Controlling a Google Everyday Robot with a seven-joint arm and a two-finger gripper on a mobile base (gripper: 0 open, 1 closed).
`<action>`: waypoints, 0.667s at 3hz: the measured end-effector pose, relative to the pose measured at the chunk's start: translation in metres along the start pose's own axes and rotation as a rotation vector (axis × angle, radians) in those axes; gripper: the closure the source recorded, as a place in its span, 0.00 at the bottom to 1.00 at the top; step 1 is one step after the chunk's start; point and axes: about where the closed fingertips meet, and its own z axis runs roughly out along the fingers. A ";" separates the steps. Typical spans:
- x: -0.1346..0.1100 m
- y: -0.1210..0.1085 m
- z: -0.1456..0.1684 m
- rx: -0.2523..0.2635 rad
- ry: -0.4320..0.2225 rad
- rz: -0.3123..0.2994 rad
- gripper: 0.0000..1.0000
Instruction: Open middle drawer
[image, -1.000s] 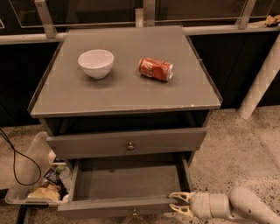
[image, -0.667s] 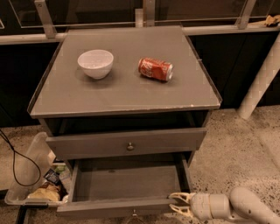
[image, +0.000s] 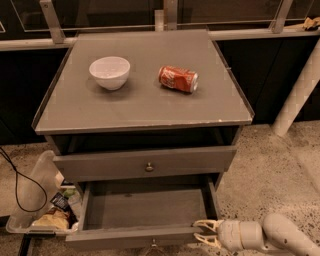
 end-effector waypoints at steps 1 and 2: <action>0.000 0.000 0.000 0.000 0.000 0.000 0.36; 0.000 0.000 0.000 0.000 0.000 0.000 0.13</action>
Offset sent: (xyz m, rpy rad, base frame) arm 0.0000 0.0000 0.0000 0.0000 0.0000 0.0001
